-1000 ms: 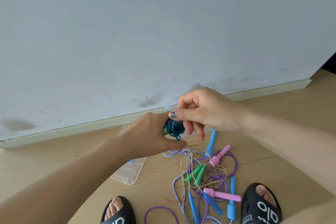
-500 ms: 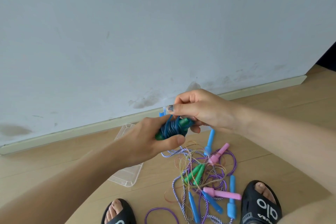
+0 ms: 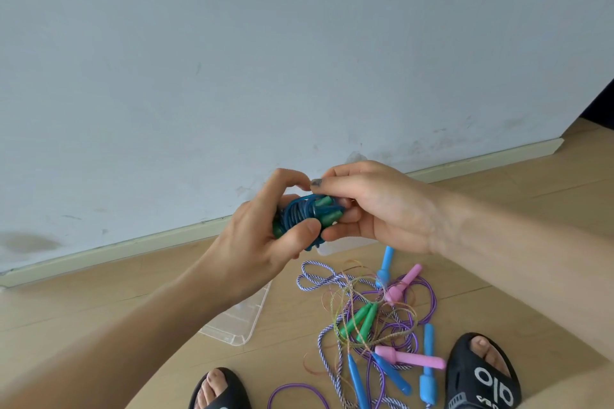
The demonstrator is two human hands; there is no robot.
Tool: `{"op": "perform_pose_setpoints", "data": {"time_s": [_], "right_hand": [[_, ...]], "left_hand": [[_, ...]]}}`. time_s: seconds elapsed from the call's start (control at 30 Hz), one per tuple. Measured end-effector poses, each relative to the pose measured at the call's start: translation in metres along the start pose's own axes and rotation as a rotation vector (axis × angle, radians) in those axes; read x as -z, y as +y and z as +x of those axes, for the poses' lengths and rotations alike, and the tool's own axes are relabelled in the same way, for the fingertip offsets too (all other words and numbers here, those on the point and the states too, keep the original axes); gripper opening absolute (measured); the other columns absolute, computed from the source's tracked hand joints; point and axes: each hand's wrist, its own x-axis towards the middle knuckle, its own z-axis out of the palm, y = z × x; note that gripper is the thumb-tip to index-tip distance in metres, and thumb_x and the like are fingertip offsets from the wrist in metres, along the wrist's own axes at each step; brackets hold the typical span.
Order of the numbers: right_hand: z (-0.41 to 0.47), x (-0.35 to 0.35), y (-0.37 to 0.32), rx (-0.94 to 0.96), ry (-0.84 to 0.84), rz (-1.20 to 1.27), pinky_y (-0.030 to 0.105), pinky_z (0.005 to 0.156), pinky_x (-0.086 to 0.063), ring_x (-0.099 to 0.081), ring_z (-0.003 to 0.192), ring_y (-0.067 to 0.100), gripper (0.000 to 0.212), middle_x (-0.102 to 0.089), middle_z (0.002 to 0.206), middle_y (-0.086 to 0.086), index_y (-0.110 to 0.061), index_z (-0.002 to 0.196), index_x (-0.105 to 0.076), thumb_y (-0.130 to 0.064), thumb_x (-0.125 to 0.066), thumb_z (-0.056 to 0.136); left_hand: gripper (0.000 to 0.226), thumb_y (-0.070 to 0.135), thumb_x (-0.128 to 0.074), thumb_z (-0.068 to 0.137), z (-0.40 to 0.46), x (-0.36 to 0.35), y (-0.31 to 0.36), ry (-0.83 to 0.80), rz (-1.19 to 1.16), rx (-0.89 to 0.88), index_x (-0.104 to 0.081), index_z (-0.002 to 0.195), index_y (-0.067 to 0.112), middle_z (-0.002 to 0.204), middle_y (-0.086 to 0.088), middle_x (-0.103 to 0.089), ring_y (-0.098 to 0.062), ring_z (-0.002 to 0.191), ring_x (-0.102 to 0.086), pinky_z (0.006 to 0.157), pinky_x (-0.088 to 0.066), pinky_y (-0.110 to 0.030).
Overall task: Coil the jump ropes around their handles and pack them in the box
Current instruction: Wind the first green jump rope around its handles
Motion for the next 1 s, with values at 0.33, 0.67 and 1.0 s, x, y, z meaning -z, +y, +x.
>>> {"op": "perform_pose_setpoints", "data": {"time_s": [0.33,0.67,1.0], "right_hand": [[-0.005,-0.005,-0.004,-0.022,0.011,-0.018,0.025,0.058,-0.055,-0.037,0.052,0.017,0.021,-0.046,0.056,0.004,-0.005,0.077,-0.062,-0.007,-0.051,0.095],[-0.005,0.001,-0.003,0.027,0.059,-0.025,0.031,0.069,-0.057,-0.045,0.057,0.014,0.02,-0.051,0.065,0.003,-0.008,0.073,-0.06,-0.012,-0.062,0.092],[-0.012,0.006,-0.011,0.339,0.165,-0.522,0.023,0.06,-0.048,-0.052,0.054,0.008,0.013,-0.058,0.06,-0.007,-0.014,0.095,-0.074,-0.01,-0.061,0.094]], "left_hand": [[0.027,0.043,-0.049,0.085,0.001,-0.001,-0.001,0.011,-0.045,-0.022,-0.046,0.108,0.029,0.079,-0.001,-0.068,-0.015,0.066,-0.065,0.066,-0.048,-0.017],[0.021,0.033,-0.047,0.088,0.0,-0.001,0.001,-0.012,0.043,-0.068,-0.039,0.107,0.029,0.084,0.01,-0.067,-0.016,0.068,-0.06,0.068,-0.049,-0.028],[0.027,0.049,-0.042,0.081,0.001,-0.005,-0.003,-0.077,0.199,0.021,-0.036,0.101,0.033,0.068,0.008,-0.064,-0.016,0.058,-0.059,0.067,-0.05,-0.043]]}}
